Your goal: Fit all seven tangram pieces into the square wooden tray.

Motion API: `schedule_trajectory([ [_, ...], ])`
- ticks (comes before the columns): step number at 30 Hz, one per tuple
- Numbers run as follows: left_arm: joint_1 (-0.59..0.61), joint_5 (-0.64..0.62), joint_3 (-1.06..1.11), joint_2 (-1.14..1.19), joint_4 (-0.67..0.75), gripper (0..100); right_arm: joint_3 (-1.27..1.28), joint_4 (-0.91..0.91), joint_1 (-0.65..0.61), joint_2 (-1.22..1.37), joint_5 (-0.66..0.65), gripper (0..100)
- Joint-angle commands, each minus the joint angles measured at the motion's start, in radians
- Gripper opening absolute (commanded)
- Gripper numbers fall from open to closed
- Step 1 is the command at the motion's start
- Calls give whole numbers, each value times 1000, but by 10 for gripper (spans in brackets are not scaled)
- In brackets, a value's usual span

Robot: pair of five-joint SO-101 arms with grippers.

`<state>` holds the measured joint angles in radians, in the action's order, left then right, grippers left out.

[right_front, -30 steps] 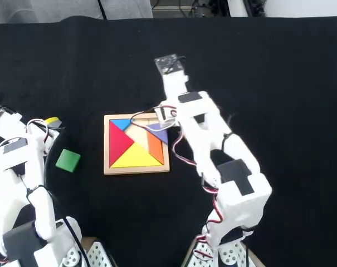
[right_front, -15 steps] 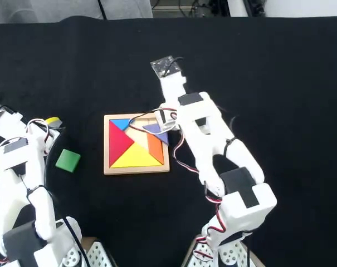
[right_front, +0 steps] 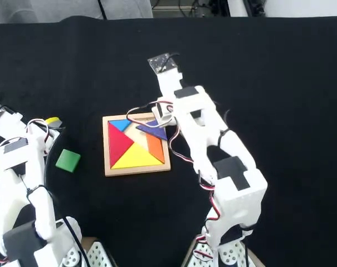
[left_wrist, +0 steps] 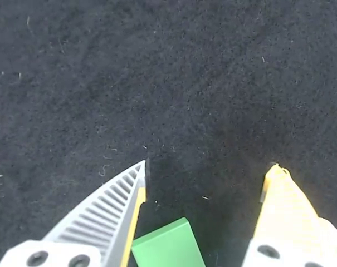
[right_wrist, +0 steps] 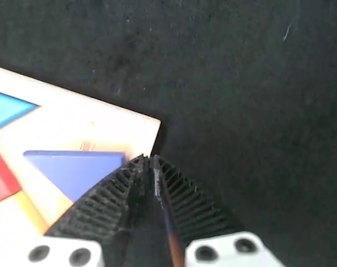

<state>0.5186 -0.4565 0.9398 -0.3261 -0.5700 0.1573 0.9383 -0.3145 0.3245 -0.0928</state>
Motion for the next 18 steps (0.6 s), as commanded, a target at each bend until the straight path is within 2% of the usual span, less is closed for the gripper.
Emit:
schedule_trajectory([
  [1,-10,-5,-10,-34,18,328,-90,61,-12,-10,0,11],
  [9,-10,-5,-12,-34,18,328,-105,157,-18,-58,-6,11],
  [11,-10,-5,-12,-34,18,328,-84,178,-52,-110,-11,11],
  [15,-7,-5,-8,-35,18,328,13,153,-160,-183,-110,11],
  [18,-4,-5,-8,-35,18,328,27,130,-181,-170,-115,11],
])
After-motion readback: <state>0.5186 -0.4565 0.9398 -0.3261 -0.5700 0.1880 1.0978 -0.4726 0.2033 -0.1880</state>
